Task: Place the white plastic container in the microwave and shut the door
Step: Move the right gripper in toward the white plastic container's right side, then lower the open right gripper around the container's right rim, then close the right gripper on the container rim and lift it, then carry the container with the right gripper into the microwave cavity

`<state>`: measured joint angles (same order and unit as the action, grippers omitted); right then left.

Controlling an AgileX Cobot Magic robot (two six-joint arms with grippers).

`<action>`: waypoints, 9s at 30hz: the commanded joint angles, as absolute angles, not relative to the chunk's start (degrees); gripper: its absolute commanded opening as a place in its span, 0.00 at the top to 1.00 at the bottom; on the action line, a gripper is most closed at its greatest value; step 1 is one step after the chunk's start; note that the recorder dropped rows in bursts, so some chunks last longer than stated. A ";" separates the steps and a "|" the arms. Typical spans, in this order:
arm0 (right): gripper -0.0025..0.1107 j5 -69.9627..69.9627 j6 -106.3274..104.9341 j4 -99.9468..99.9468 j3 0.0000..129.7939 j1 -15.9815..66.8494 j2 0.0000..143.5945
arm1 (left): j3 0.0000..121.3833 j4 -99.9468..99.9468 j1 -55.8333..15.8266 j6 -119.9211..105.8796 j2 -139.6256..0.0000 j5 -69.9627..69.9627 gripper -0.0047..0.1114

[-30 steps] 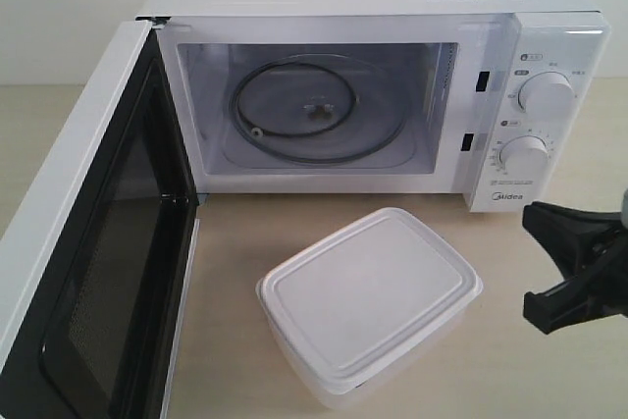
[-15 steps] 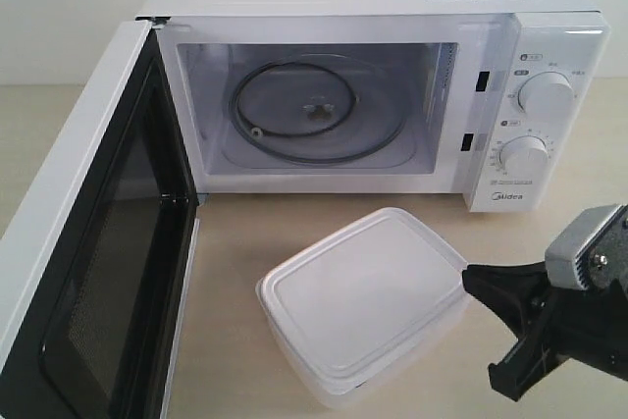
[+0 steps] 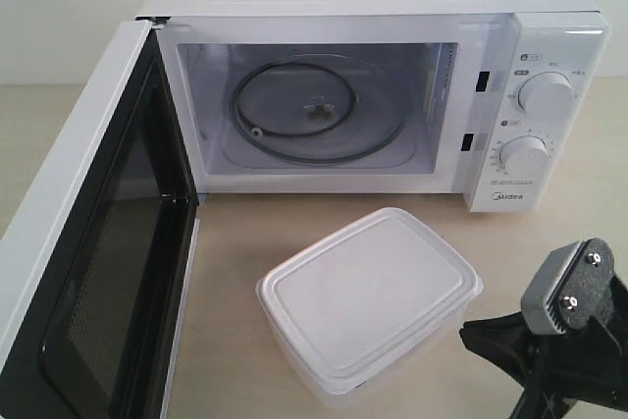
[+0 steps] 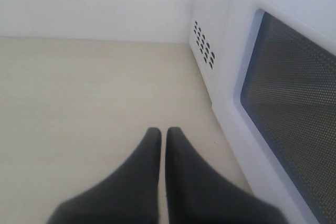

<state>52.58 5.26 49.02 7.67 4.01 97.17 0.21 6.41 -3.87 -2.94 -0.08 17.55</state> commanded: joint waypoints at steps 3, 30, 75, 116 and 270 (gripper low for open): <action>0.98 45.97 13.72 52.51 13.18 4.00 97.23 | 0.00 6.64 -3.61 -3.11 0.00 17.36 0.92; 0.98 55.46 26.92 52.65 28.12 8.71 109.89 | 0.00 6.64 -3.61 -3.11 0.00 17.36 0.92; 0.98 57.39 79.77 52.34 19.18 8.58 100.73 | 0.00 6.64 -3.61 -3.11 0.00 17.33 0.92; 0.59 52.02 94.37 57.54 24.91 12.00 102.47 | 0.00 6.64 -3.61 -3.11 0.00 17.33 0.92; 0.98 38.70 40.61 -33.97 57.40 39.36 111.86 | 0.00 6.64 -3.61 -3.11 0.00 17.34 0.92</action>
<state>36.98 40.96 -34.85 56.93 39.84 111.93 0.21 6.41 -3.87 -3.04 -0.08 17.55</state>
